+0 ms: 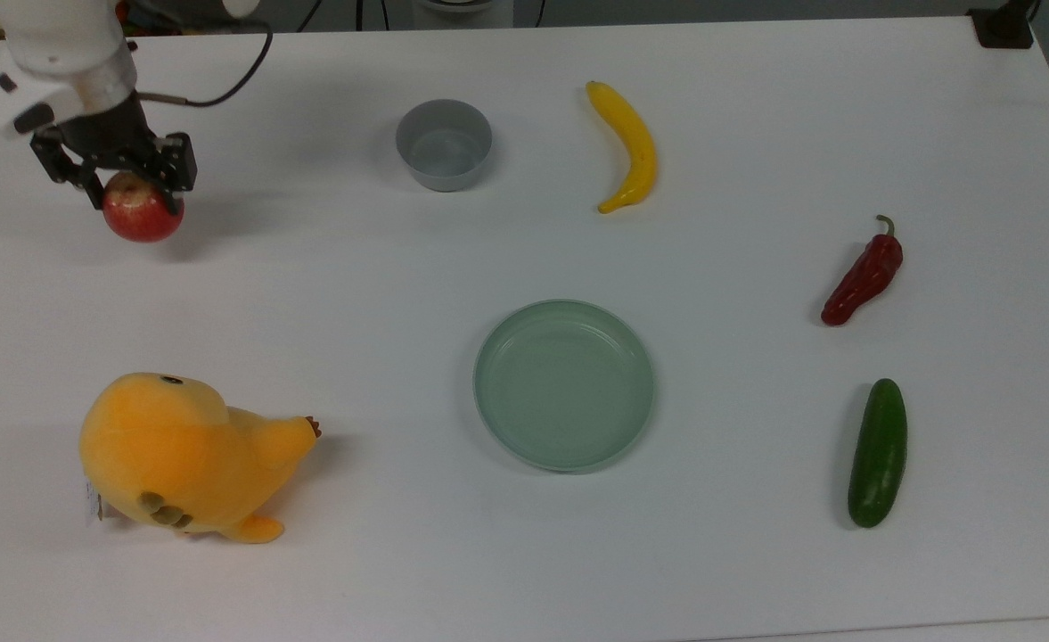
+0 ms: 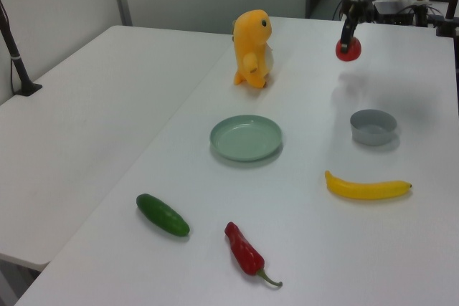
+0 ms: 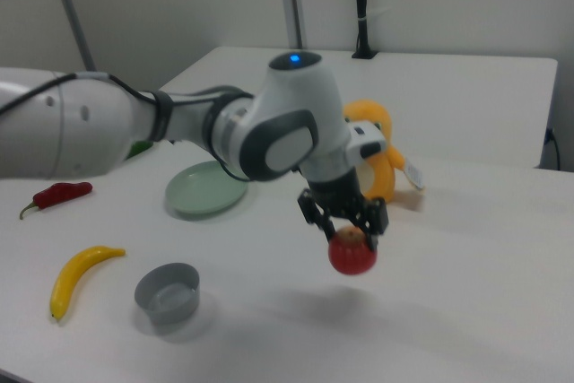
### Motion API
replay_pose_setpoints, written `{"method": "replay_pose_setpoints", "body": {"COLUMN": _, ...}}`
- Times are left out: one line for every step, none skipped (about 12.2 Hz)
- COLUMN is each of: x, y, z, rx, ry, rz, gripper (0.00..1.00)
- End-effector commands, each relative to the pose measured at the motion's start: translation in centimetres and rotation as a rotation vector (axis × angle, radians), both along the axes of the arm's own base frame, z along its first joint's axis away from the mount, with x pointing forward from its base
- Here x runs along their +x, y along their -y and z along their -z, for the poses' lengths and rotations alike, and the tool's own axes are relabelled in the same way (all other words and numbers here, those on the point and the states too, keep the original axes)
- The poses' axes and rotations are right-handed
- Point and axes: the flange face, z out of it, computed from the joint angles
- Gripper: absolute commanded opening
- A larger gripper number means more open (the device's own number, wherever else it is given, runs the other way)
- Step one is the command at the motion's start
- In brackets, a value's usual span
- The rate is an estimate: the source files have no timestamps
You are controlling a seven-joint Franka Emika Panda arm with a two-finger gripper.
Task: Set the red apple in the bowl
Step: 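Lift the apple and carry it over the grey bowl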
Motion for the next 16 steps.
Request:
{"method": "replay_pose_setpoints", "body": {"x": -0.7, "y": -3.4, "z": -4.4, "rx": 0.007, "ry": 0.021, "rz": 0.043, "gripper": 0.30}}
{"method": "replay_pose_setpoints", "body": {"x": -1.1, "y": -3.6, "z": -5.9, "rx": 0.012, "ry": 0.013, "rz": 0.046, "gripper": 0.30}}
{"method": "replay_pose_setpoints", "body": {"x": -1.6, "y": -3.9, "z": -7.0, "rx": 0.018, "ry": 0.003, "rz": 0.046, "gripper": 0.30}}
{"method": "replay_pose_setpoints", "body": {"x": -1.8, "y": -4.6, "z": -8.0, "rx": 0.019, "ry": 0.003, "rz": 0.038, "gripper": 0.31}}
{"method": "replay_pose_setpoints", "body": {"x": -2.1, "y": -5.2, "z": -8.9, "rx": 0.022, "ry": 0.003, "rz": 0.035, "gripper": 0.31}}
{"method": "replay_pose_setpoints", "body": {"x": -2.6, "y": -5.3, "z": -9.9, "rx": 0.026, "ry": 0.003, "rz": 0.046, "gripper": 0.31}}
{"method": "replay_pose_setpoints", "body": {"x": -3.1, "y": -5.6, "z": -11.0, "rx": 0.025, "ry": 0.014, "rz": 0.047, "gripper": 0.31}}
{"method": "replay_pose_setpoints", "body": {"x": -3.6, "y": -5.7, "z": -11.6, "rx": 0.027, "ry": 0.016, "rz": 0.047, "gripper": 0.31}}
{"method": "replay_pose_setpoints", "body": {"x": -4.0, "y": -5.8, "z": -11.8, "rx": 0.029, "ry": 0.015, "rz": 0.047, "gripper": 0.31}}
{"method": "replay_pose_setpoints", "body": {"x": -4.4, "y": -6.1, "z": -11.7, "rx": 0.033, "ry": 0.012, "rz": 0.055, "gripper": 0.31}}
{"method": "replay_pose_setpoints", "body": {"x": -4.8, "y": -6.8, "z": -11.9, "rx": 0.037, "ry": 0.013, "rz": 0.055, "gripper": 0.31}}
{"method": "replay_pose_setpoints", "body": {"x": -5.3, "y": -8.6, "z": -11.9, "rx": 0.039, "ry": 0.012, "rz": 0.029, "gripper": 0.31}}
{"method": "replay_pose_setpoints", "body": {"x": -5.8, "y": -10.4, "z": -12.1, "rx": 0.044, "ry": 0.009, "rz": 0.002, "gripper": 0.31}}
{"method": "replay_pose_setpoints", "body": {"x": -6.5, "y": -12.5, "z": -12.2, "rx": 0.050, "ry": 0.009, "rz": -0.002, "gripper": 0.31}}
{"method": "replay_pose_setpoints", "body": {"x": -7.4, "y": -14.2, "z": -12.5, "rx": 0.053, "ry": 0.009, "rz": 0.004, "gripper": 0.32}}
{"method": "replay_pose_setpoints", "body": {"x": -8.5, "y": -15.7, "z": -12.6, "rx": 0.053, "ry": 0.006, "rz": -0.013, "gripper": 0.32}}
